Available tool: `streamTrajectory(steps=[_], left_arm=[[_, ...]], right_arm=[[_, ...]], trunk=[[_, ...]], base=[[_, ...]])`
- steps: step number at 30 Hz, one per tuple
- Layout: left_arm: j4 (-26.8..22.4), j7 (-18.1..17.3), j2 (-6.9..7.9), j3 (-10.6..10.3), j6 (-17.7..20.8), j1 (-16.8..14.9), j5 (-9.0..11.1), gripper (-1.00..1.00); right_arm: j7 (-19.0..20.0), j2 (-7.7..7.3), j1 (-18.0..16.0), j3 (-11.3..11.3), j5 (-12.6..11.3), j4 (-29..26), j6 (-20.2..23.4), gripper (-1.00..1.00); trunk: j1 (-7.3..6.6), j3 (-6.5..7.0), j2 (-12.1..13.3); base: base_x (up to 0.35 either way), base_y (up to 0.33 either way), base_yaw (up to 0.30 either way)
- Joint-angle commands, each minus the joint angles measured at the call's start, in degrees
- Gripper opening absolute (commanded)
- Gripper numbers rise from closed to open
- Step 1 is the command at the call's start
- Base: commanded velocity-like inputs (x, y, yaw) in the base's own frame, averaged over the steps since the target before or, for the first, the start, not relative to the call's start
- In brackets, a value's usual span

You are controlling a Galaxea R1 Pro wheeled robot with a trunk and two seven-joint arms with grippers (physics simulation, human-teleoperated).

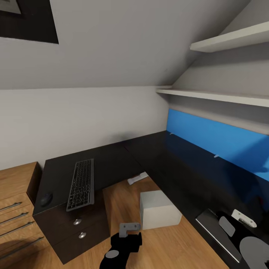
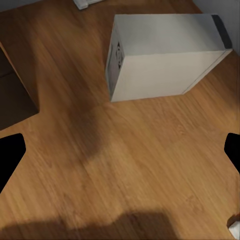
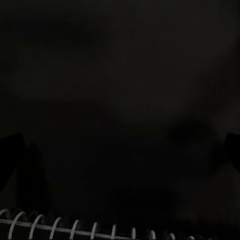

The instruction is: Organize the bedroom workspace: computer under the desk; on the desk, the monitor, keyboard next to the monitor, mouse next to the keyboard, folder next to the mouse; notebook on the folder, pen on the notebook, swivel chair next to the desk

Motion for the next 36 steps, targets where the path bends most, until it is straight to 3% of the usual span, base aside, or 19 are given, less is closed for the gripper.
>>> streamTrajectory(steps=[1, 4, 36], left_arm=[[-0.10, 0.43, -0.01, -0.14, 0.18, -0.09, 0.24, 1.00], [-0.10, 0.46, -0.07, -0.16, 0.18, -0.09, 0.24, 1.00], [0.16, 0.47, -0.01, -0.25, 0.27, -0.09, 0.32, 1.00]], right_arm=[[0.36, 0.01, 0.02, -0.75, -1.76, 1.46, 0.18, 1.00], [0.36, 0.01, 0.02, -0.75, -1.76, 1.46, 0.18, 1.00], [0.39, 0.27, 0.02, -0.75, -1.68, 1.46, 0.18, 1.00]], trunk=[[0.24, -0.26, -0.44], [0.90, -0.80, -1.64], [0.90, -0.80, -1.64]], base=[[0.000, 0.000, 0.000], [0.000, 0.000, 0.000], [-0.074, 0.049, 0.000]])
